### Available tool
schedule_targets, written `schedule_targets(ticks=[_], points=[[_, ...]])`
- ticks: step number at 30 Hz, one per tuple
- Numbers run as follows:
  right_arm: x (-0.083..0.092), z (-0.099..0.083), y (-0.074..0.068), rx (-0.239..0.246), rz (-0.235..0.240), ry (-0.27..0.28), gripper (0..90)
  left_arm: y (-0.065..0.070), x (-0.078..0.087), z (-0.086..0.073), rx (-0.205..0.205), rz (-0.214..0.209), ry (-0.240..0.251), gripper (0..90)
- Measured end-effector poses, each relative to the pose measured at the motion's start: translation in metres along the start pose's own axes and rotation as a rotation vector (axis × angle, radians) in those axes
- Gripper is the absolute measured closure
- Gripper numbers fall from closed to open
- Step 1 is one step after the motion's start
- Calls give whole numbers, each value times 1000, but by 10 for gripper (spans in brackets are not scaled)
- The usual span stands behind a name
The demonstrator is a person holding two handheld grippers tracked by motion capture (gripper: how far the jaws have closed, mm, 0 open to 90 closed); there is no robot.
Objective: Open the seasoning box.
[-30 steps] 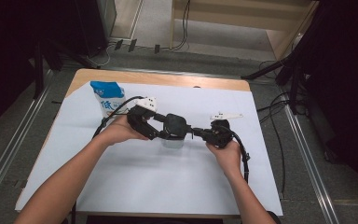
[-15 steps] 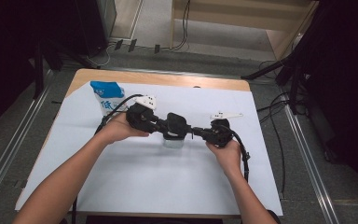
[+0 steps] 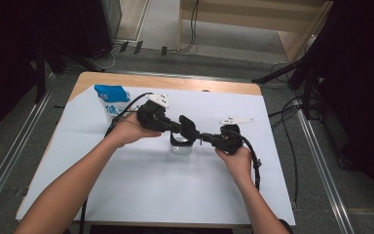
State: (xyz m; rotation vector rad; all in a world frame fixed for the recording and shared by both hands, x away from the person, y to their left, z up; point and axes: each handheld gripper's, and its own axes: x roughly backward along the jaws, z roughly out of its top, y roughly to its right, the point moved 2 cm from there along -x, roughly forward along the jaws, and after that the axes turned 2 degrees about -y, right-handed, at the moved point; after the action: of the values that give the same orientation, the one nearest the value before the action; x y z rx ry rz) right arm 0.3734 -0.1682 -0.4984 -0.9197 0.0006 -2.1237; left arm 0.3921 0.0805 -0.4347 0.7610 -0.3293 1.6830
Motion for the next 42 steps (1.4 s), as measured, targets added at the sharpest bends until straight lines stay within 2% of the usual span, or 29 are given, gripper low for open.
schedule_targets(ticks=[5,13,23,28,32,42], points=[[0,0,0,-2,-2,4,900,3,-3,8,-8,11,-12,877],[1,-1,-1,-5,-1,6,900,6,-7,18,-4,1,-21,887],[3,-3,-2,-3,10,3,900,10,-17,29,-3,-20,-22,897],[4,-4,-3,-9,9,4,900,12,-24,36,11,-36,-17,900],[4,-4,-4,-9,4,4,900,12,-30,38,18,-45,-21,900],[4,-5,-5,-12,-9,10,900,12,-39,42,5,-49,-22,900]])
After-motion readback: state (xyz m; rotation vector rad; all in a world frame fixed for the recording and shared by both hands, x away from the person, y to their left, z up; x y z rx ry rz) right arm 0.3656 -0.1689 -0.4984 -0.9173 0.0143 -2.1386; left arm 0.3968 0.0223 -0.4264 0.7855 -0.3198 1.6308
